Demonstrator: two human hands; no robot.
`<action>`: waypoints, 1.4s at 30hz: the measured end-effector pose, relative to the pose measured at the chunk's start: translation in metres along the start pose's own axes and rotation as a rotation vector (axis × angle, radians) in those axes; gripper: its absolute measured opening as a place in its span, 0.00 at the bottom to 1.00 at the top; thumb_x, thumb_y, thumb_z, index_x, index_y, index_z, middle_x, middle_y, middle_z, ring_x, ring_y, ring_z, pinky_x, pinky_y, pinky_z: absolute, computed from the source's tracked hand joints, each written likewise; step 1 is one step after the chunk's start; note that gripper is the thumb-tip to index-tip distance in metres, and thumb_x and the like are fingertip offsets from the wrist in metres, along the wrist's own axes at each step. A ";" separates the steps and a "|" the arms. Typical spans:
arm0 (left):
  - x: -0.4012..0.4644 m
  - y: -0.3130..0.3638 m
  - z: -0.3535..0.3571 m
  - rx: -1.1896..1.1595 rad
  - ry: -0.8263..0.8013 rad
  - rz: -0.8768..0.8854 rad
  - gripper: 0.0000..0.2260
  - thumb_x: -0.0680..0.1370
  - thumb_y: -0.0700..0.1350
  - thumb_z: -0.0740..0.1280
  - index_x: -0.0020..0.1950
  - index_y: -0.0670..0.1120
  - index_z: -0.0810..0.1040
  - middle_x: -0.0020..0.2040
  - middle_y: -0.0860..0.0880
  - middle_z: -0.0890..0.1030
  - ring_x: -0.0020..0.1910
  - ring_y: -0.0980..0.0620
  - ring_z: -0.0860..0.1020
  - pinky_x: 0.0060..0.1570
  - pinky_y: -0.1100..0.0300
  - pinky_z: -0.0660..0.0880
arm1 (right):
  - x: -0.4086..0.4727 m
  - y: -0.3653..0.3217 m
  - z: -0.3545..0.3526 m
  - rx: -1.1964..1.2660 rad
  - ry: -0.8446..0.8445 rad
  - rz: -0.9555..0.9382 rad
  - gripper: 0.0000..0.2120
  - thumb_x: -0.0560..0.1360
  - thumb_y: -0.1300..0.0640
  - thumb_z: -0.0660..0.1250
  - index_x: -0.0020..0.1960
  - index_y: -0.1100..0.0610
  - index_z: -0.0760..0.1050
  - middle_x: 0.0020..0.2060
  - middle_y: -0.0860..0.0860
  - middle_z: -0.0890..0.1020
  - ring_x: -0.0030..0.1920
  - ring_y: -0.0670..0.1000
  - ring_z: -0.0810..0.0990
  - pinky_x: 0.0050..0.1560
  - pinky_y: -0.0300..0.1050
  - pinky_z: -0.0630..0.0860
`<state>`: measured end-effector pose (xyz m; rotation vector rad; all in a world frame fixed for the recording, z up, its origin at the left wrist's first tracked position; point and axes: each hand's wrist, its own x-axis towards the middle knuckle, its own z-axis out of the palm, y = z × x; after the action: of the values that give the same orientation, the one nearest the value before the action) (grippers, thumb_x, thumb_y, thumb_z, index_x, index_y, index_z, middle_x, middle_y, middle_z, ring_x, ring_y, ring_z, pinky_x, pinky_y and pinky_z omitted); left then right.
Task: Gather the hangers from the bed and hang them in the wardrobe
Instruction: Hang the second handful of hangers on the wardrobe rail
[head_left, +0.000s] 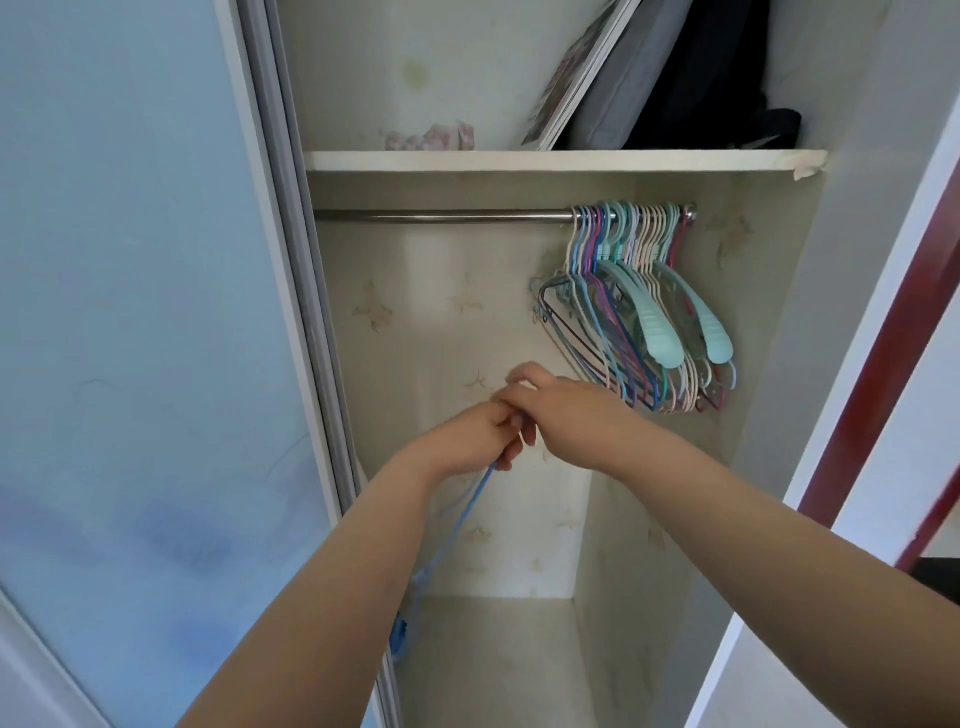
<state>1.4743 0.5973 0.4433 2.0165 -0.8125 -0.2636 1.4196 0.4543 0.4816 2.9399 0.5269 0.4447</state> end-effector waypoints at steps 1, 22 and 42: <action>-0.001 -0.003 0.001 0.042 -0.029 0.004 0.16 0.84 0.38 0.51 0.39 0.47 0.71 0.31 0.48 0.70 0.31 0.53 0.70 0.33 0.68 0.70 | 0.000 0.002 -0.001 -0.036 -0.076 -0.010 0.20 0.77 0.61 0.59 0.66 0.46 0.68 0.65 0.46 0.66 0.55 0.53 0.77 0.40 0.44 0.65; -0.002 -0.055 -0.005 0.117 0.716 -0.212 0.09 0.80 0.44 0.61 0.58 0.46 0.77 0.59 0.44 0.80 0.58 0.44 0.77 0.50 0.60 0.69 | 0.000 0.037 -0.004 1.194 -0.109 0.769 0.16 0.80 0.52 0.58 0.36 0.58 0.66 0.29 0.54 0.75 0.26 0.53 0.81 0.21 0.35 0.55; 0.001 -0.058 0.012 -0.036 0.567 -0.351 0.17 0.81 0.53 0.58 0.67 0.45 0.69 0.68 0.46 0.70 0.65 0.47 0.71 0.61 0.59 0.68 | 0.045 0.052 0.023 1.605 0.465 0.768 0.18 0.81 0.60 0.53 0.34 0.59 0.69 0.28 0.53 0.69 0.30 0.51 0.72 0.35 0.43 0.78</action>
<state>1.4952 0.6090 0.3887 2.0416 -0.0993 0.1001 1.4839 0.4207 0.4810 4.5281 -0.7075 1.2607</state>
